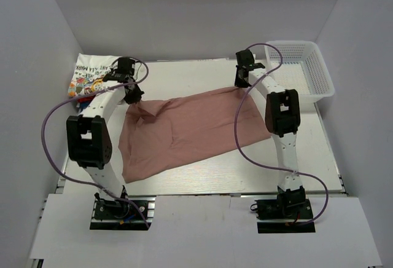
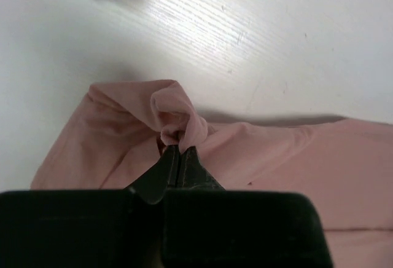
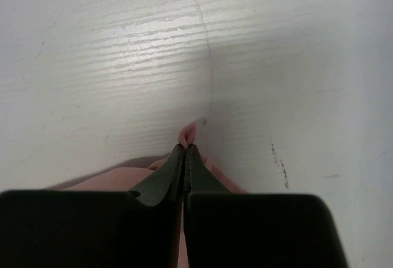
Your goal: Fold and stack the t-shirts
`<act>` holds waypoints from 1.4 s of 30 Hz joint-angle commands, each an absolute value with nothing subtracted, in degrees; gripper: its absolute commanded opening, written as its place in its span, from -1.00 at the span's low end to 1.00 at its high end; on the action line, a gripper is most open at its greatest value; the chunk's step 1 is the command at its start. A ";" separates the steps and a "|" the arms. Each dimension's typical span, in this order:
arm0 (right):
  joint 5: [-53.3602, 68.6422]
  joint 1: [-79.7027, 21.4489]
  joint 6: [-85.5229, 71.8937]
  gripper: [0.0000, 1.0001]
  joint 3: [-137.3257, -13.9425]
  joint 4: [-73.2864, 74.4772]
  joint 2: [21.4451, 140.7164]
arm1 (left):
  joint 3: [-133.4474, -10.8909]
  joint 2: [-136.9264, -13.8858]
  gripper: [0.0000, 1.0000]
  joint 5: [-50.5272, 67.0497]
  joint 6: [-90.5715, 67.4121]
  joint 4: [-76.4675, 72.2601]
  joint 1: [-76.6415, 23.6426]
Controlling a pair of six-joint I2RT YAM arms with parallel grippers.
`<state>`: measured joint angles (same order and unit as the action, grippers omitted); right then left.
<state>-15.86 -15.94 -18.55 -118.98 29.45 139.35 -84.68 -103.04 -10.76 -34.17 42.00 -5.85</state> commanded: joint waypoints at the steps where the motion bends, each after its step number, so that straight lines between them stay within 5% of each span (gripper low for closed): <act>1: -17.57 -16.35 -17.49 -1.00 -117.17 27.51 131.33 | -80.53 -95.91 -1.00 -6.69 -35.42 42.80 -6.67; 11: -16.97 -16.08 -18.72 -1.00 -94.68 20.04 115.95 | -60.66 -76.39 -1.00 2.37 -42.71 47.28 -6.68; 29: -15.28 -15.29 -18.54 -1.00 -81.13 18.54 105.91 | -40.87 -53.35 -1.00 11.77 -49.48 59.06 -6.68; 32: -17.74 -15.21 -20.21 -0.94 -78.24 19.51 104.60 | -40.25 -52.74 -0.50 12.30 -47.82 62.22 -6.68; 33: -18.45 -15.21 -21.17 -0.63 -76.57 19.60 104.15 | -40.25 -52.73 -0.24 12.30 -47.81 63.88 -6.68; 34: -18.98 -15.21 -21.70 -0.52 -75.33 19.69 102.41 | -40.25 -52.73 -0.11 12.30 -46.77 64.59 -6.68; 36: -20.47 -15.03 -23.98 -0.30 -70.43 19.69 100.39 | -41.04 -52.73 -0.04 12.92 -45.36 66.61 -6.68; 42: -25.57 -14.15 -27.77 -0.13 -68.11 24.43 95.19 | -48.15 -55.89 0.96 8.54 -42.71 67.94 -6.68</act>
